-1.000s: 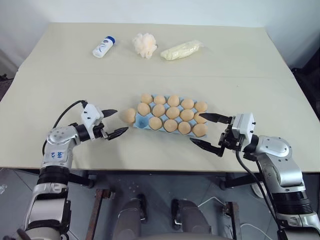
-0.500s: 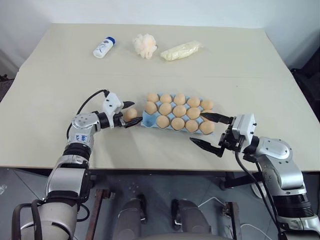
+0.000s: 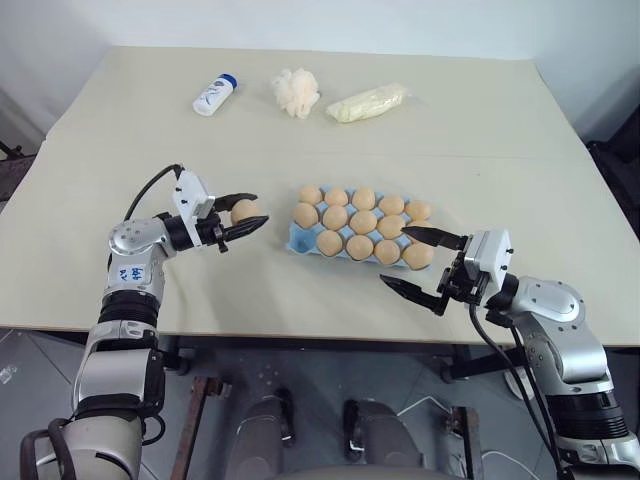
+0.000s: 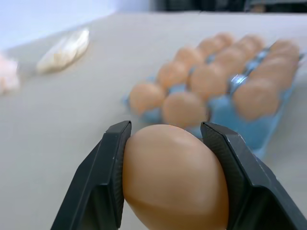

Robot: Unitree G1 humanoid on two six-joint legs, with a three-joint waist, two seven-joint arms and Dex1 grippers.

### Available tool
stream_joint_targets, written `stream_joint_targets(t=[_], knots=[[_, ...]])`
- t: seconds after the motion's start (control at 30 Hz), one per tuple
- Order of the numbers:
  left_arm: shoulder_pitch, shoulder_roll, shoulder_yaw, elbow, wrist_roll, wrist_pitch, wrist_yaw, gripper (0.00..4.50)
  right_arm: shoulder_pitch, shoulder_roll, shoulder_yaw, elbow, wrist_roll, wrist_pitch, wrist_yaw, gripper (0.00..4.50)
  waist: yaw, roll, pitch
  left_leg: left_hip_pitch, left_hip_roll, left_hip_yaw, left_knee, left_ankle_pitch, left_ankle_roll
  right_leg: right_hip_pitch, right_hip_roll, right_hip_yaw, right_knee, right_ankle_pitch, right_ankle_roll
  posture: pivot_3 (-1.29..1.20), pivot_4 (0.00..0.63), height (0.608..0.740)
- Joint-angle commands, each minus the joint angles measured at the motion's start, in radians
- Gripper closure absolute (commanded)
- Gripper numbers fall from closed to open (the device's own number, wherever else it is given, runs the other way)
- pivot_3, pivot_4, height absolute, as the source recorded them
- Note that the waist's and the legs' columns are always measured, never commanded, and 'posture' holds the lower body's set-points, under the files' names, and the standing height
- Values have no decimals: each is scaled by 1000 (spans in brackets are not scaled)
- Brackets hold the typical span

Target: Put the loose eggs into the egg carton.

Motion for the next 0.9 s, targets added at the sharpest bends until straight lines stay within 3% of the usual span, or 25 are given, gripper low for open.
stream_joint_targets(t=[0.03, 0.27, 0.5, 0.9], knots=[[6, -70, -58, -130, -3, 71, 33, 2376, -17, -4, -12, -17, 6, -9, 3, 0, -1, 0, 0, 0, 0, 0, 0, 0, 0, 0, 0, 0, 0, 0, 0, 0, 150, 740], [2, -122, -108, -95, 30, 56, 51, 2376, -16, -10, -24, -22, 6, -7, -3, 0, -12, 0, 0, 1, 1, 0, 2, 0, 0, 1, 3, 1, 2, 0, 1, 0, 150, 740], [21, -81, -82, -100, 27, 33, 67, 271, 14, -4, -28, -50, 7, -7, -24, 0, -5, 0, 0, 1, 2, 0, 3, 0, 0, 1, 2, 0, 3, -1, -1, 0, 150, 740], [252, 203, 51, -307, -68, 172, -15, 271, 4, -44, -62, 4, 16, -18, 16, 0, -9, 0, 0, 2, 2, 0, -1, 0, -1, 0, 1, 1, 2, -2, -3, 0, 150, 740]])
